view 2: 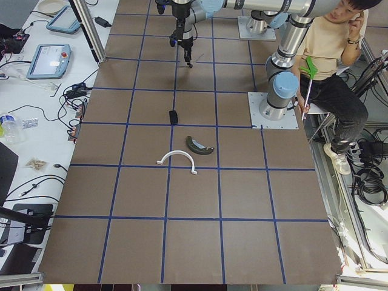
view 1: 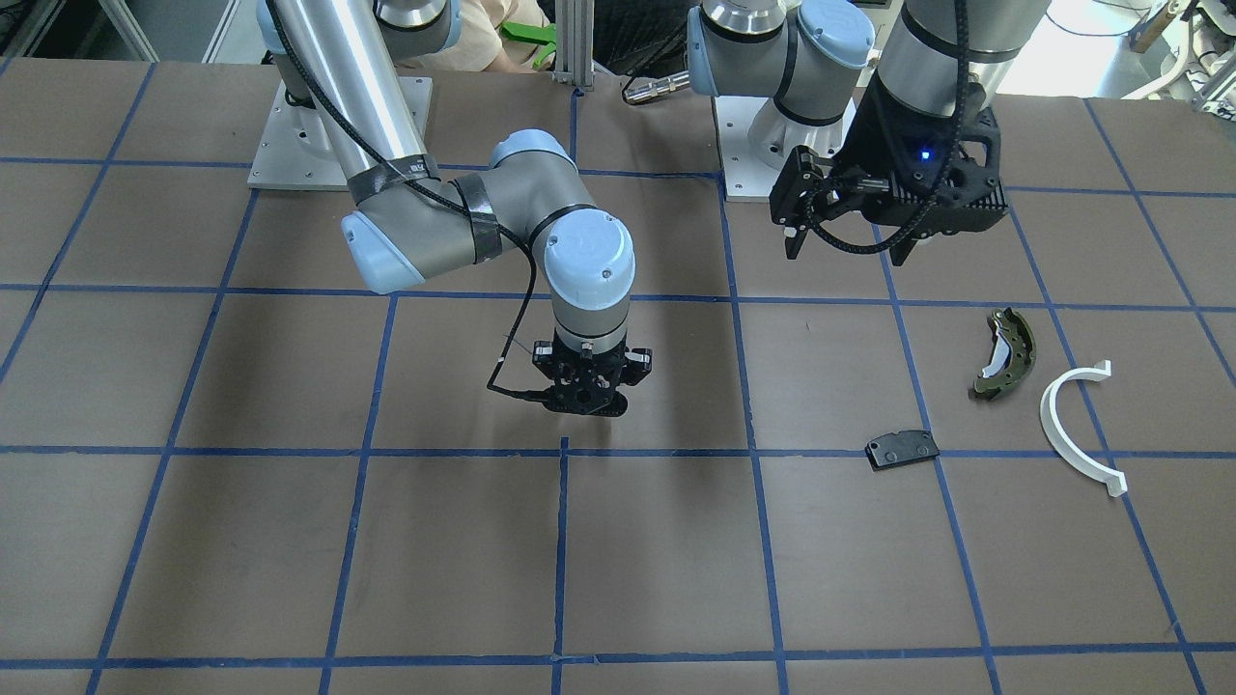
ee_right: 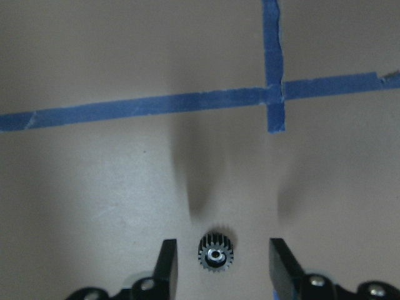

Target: Place bearing gear from tray to pile

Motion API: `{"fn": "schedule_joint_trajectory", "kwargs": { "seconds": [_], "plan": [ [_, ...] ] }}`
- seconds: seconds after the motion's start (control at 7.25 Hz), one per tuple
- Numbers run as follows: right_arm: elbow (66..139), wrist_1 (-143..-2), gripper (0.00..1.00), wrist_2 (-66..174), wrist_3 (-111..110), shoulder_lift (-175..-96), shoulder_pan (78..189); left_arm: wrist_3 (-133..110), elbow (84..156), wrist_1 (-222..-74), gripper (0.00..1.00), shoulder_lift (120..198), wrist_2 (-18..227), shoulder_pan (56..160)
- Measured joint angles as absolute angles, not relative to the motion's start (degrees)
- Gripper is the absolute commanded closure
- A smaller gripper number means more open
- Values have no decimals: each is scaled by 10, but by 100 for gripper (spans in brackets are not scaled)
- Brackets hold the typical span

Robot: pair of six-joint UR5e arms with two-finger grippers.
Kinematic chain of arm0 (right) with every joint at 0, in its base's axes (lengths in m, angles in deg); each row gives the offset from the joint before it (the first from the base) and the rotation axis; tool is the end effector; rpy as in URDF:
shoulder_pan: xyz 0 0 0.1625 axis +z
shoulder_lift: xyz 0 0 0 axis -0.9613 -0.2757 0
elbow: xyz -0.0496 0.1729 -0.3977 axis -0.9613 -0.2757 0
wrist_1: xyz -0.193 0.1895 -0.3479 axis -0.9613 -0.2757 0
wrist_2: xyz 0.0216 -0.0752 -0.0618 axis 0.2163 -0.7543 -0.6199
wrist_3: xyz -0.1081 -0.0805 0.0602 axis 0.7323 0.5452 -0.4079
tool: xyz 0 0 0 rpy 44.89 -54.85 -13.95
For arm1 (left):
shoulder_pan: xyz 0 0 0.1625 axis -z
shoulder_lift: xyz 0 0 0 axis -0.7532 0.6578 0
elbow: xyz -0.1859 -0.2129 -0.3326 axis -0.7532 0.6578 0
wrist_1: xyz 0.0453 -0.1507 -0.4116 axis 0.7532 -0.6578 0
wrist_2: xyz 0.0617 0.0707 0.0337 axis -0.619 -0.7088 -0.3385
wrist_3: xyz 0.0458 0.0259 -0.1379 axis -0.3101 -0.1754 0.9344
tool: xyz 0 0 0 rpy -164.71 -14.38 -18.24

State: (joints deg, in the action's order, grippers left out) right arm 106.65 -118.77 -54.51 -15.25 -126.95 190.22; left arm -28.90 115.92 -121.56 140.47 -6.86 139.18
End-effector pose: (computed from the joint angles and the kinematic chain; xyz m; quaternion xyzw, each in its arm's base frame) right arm 0.4137 -0.5141 0.1490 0.0476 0.9979 0.0376 0.0208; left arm -0.1360 -0.5297 0.4700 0.0279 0.9995 -0.0160 0.0010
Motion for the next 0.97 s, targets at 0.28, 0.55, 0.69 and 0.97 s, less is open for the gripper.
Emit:
{"fn": "schedule_joint_trajectory", "kwargs": {
  "seconds": [0.28, 0.55, 0.69, 0.97],
  "plan": [
    [1062, -1195, 0, -548, -138, -1289, 1877, -271, 1176, -1213, 0, 1410, -65, 1404],
    [1062, -1146, 0, -547, -58, -1338, 1800, -214, 1227, -1169, 0, 1418, -64, 1456],
    [1062, -1117, 0, -547, -3, -1360, 1753, -174, 1268, -1102, 0, 1428, -64, 1487],
    [1063, -1061, 0, -548, 119, -1396, 1672, -89, 1351, -940, 0, 1471, -64, 1545]
  ]
}}
